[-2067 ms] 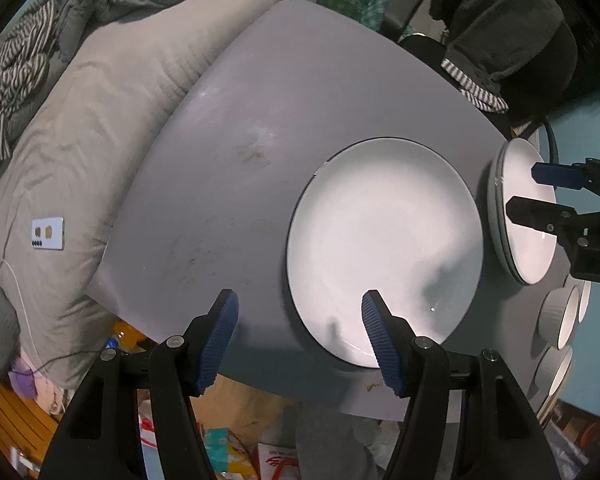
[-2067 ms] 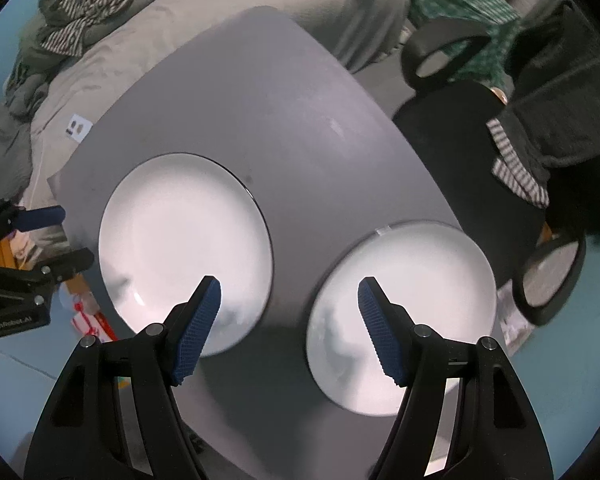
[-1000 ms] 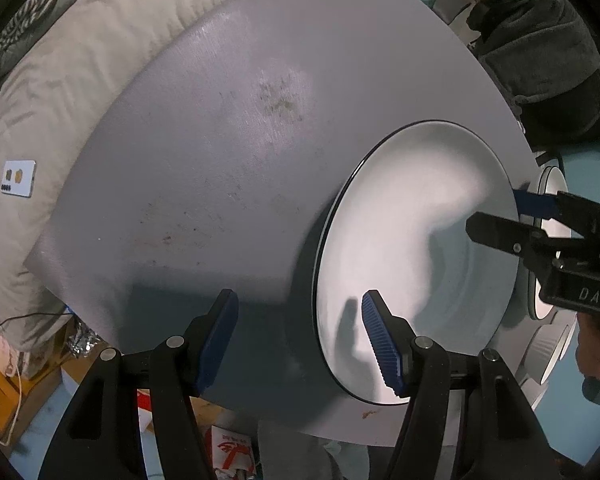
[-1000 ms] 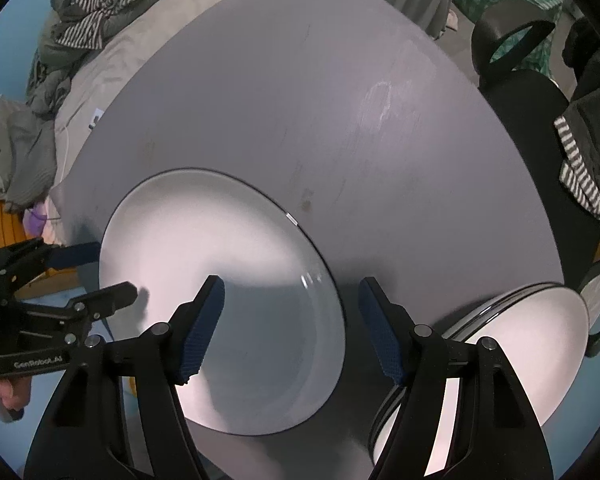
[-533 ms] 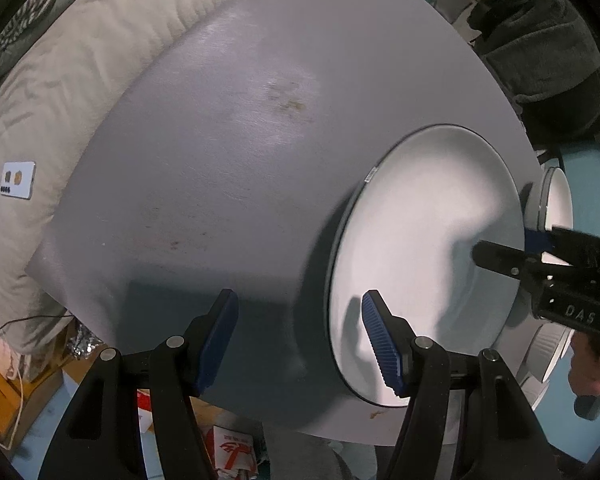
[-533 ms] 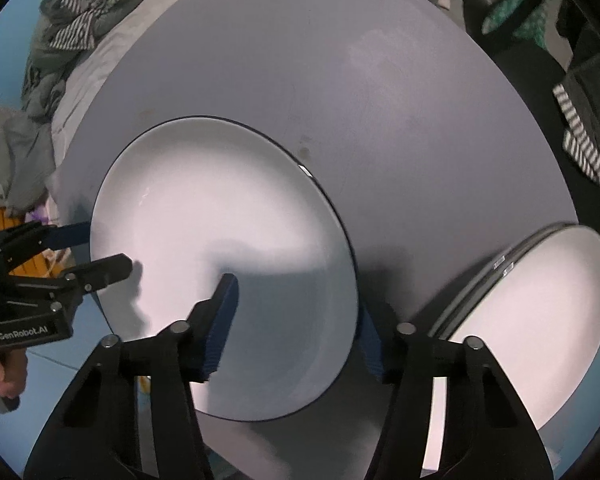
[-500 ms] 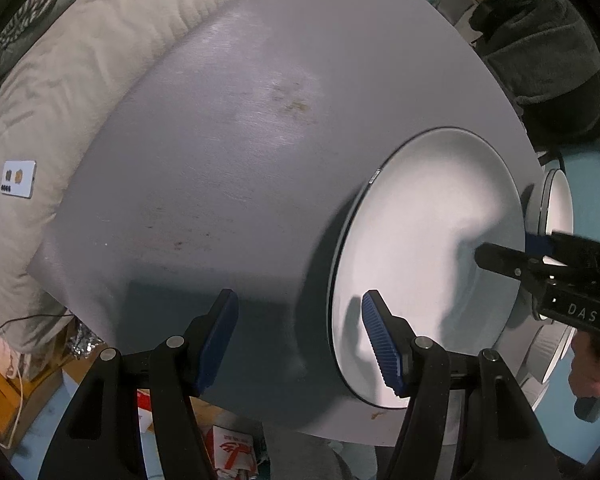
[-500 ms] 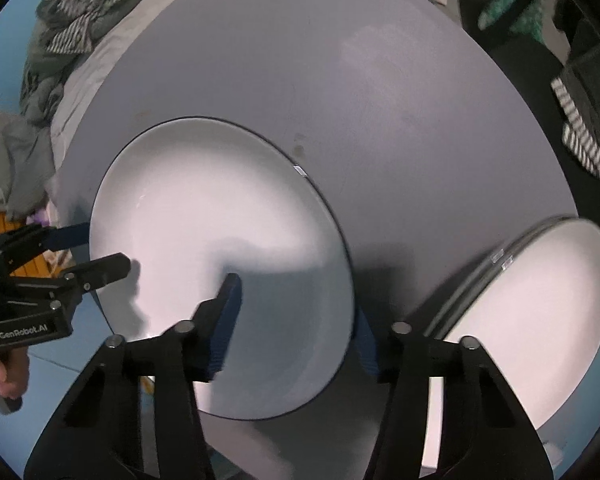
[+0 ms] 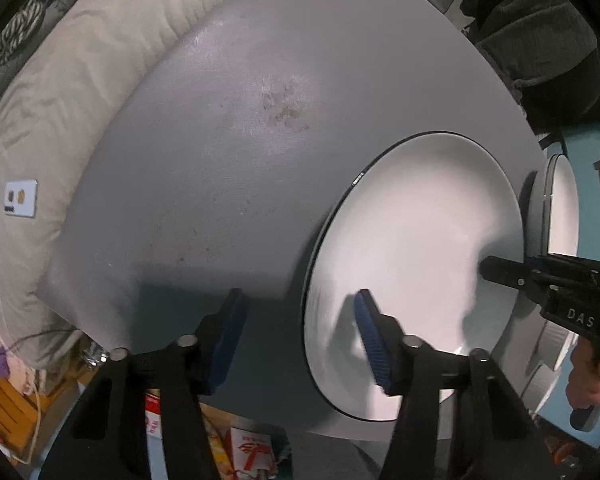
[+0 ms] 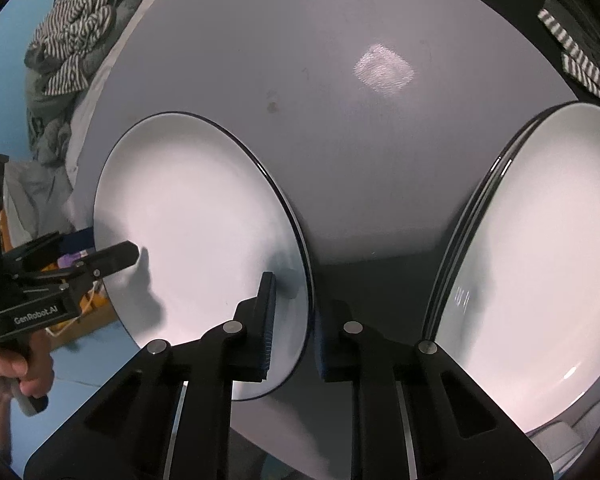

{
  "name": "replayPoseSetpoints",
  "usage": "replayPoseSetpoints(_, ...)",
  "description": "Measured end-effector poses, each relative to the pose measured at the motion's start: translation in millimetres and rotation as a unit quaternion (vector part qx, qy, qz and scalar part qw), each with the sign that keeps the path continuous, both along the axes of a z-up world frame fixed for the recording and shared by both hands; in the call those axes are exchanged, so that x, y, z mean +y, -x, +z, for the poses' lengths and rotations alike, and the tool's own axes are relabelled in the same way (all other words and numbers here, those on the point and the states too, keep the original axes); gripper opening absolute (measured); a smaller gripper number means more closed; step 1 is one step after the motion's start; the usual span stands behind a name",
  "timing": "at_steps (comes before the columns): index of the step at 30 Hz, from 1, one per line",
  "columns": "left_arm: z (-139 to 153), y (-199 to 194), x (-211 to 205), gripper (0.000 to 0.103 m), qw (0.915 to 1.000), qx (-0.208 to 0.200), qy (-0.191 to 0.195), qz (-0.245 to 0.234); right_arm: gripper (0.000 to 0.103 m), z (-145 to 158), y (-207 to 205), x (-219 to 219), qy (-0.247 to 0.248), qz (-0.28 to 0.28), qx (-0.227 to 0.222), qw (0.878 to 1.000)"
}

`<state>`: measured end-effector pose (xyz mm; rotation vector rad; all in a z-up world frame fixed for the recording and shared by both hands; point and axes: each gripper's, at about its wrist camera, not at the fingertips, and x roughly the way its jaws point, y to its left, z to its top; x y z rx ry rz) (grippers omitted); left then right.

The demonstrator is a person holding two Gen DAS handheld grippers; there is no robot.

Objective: Organize plates and bowls

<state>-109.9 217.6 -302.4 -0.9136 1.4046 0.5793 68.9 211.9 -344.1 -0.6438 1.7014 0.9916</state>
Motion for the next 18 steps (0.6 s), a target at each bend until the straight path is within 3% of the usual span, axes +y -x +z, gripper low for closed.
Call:
replayPoseSetpoints(3, -0.6, -1.5, 2.2, 0.025, 0.9996, -0.018, 0.022, 0.005, 0.016, 4.6, -5.2, -10.6, -0.008, -0.001, -0.008, 1.000)
replayPoseSetpoints(9, 0.6, -10.8, 2.7, 0.016, 0.9995, -0.024, 0.021, 0.000, 0.017, 7.6, -5.9, -20.3, -0.019, -0.006, -0.020, 1.000)
replayPoseSetpoints(18, 1.6, -7.5, 5.4, 0.015, 0.9991, -0.035, 0.023, -0.002, 0.016, 8.4, -9.9, -27.6, -0.018, -0.046, -0.016, 0.999)
